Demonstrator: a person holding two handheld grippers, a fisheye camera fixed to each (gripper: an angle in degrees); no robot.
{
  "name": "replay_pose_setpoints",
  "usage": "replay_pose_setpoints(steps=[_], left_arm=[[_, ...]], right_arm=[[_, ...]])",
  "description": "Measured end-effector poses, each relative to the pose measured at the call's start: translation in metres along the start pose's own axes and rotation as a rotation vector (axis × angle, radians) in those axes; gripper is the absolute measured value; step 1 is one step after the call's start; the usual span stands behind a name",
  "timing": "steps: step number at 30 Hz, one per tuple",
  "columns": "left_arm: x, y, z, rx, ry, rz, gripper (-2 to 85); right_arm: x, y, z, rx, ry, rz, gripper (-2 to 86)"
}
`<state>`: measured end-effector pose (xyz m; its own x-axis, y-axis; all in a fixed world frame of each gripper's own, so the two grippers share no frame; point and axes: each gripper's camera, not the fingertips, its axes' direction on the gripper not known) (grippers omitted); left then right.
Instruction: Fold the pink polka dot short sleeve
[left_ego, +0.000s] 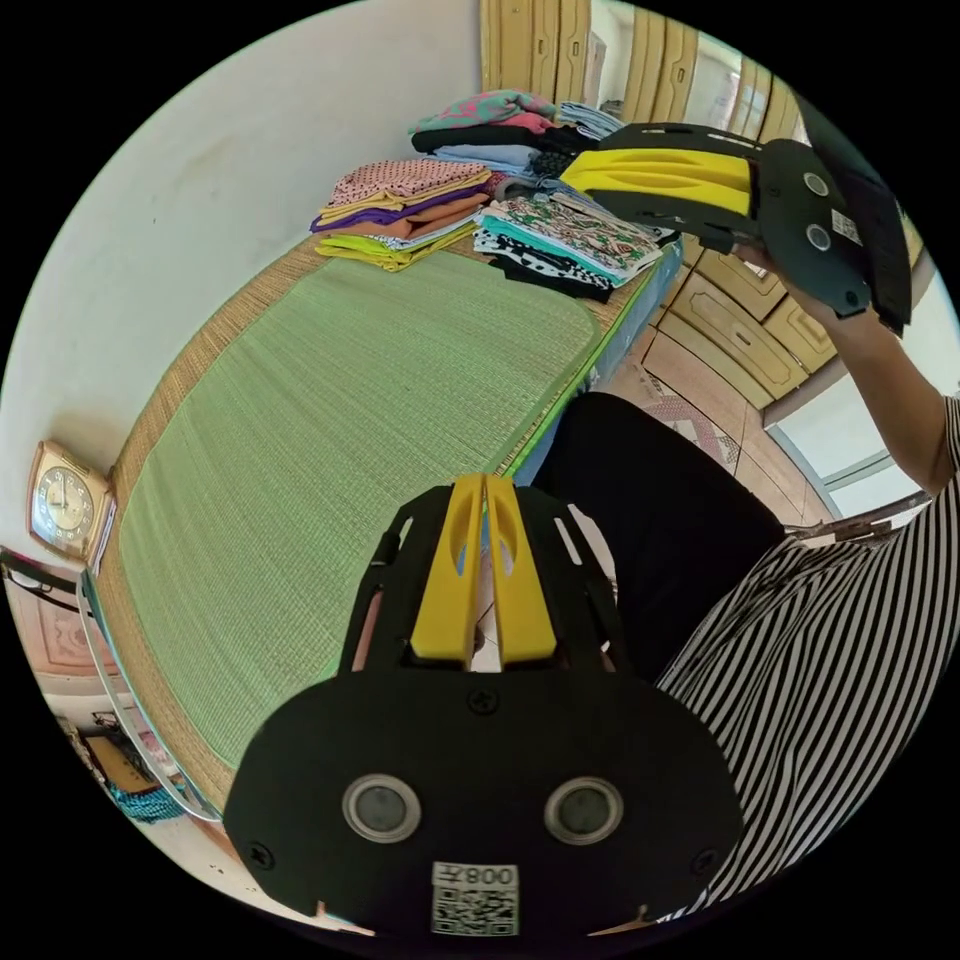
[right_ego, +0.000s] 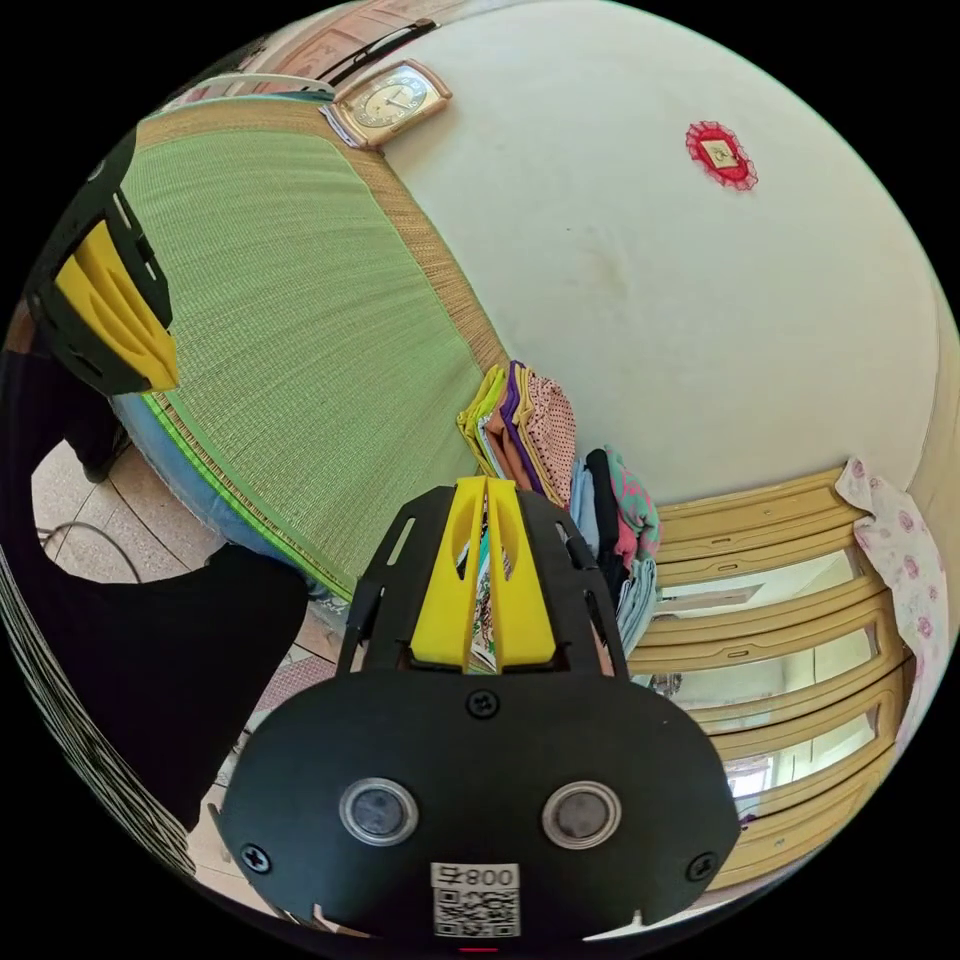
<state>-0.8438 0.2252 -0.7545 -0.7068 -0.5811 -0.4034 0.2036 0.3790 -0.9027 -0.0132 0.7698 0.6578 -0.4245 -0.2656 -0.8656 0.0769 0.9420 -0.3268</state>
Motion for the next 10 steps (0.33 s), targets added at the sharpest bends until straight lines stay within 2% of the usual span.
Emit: replay_pose_setpoints(steps=[5,10], left_arm=[[0.028,0.006,0.002,0.017,-0.01,0.046,0.2],[0.052,0.012,0.011,0.008,0.012,0.086,0.2]], right_arm=[[-0.009,0.023,-0.014,-0.004,0.062,0.015,-0.1],[-0.008,0.057,-0.007,-0.043,0.023,0.063,-0.4]])
